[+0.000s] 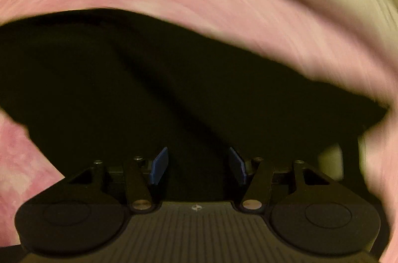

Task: Fold clothes

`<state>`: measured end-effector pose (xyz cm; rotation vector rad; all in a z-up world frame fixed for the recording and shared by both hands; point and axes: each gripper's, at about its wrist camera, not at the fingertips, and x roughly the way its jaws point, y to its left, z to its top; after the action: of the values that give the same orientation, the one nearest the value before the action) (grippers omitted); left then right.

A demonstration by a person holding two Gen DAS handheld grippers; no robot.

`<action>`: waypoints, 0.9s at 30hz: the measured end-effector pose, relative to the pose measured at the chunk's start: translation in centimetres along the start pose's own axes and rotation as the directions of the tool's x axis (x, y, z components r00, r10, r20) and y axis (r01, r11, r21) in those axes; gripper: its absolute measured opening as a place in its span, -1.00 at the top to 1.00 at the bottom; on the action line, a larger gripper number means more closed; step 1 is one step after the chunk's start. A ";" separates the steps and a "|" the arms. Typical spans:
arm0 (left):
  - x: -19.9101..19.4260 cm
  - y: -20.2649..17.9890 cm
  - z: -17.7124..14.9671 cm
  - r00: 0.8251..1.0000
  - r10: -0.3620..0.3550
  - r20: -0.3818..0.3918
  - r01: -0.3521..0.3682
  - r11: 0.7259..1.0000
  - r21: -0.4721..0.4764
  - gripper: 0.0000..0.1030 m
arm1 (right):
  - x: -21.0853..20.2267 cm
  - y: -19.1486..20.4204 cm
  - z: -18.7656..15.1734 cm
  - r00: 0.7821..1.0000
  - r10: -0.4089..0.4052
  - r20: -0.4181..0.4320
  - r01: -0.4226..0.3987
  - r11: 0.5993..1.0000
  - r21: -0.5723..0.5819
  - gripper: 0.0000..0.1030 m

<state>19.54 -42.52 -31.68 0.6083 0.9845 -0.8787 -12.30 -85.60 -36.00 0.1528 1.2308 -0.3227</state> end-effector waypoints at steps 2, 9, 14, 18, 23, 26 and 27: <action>-0.4 -4.6 -0.3 0.998 -0.062 -0.004 0.063 0.996 0.061 0.31 | -0.6 -2.5 -2.7 1.000 0.011 -0.016 -0.010 0.998 0.069 -0.20; -3.7 -17.5 -6.4 0.966 -0.249 -0.065 0.253 0.965 0.064 -0.04 | -7.9 -3.6 -7.8 0.989 0.037 0.143 -0.052 0.994 0.099 -0.23; -7.2 -21.6 -14.6 0.951 -0.289 -0.113 0.284 0.957 -0.063 -0.21 | -11.1 -0.8 -11.5 0.989 0.075 0.129 -0.060 0.991 -0.116 -0.34; -10.9 -22.3 -21.8 0.946 -0.296 -0.134 0.276 0.950 -0.146 -0.25 | -12.8 2.7 -16.0 0.986 0.149 0.075 -0.131 0.970 -0.206 -0.35; -13.8 -22.2 -29.3 0.932 -0.332 -0.145 0.308 0.937 -0.164 -0.26 | -14.3 11.5 -21.7 0.964 0.265 0.007 -0.248 0.910 -0.331 -0.38; -13.1 -23.5 -32.9 0.922 -0.346 -0.173 0.340 0.938 -0.063 -0.21 | -15.2 17.8 -24.0 0.949 0.314 -0.013 -0.287 0.851 -0.441 -0.40; -12.6 -23.9 -33.9 0.920 -0.347 -0.184 0.345 0.938 -0.044 -0.17 | -15.5 20.1 -24.6 0.943 0.331 -0.015 -0.297 0.824 -0.482 -0.40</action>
<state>-19.44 -24.28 -36.60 0.5223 1.2945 -1.1424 -32.47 -57.14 -30.72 -0.0853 1.1591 0.2703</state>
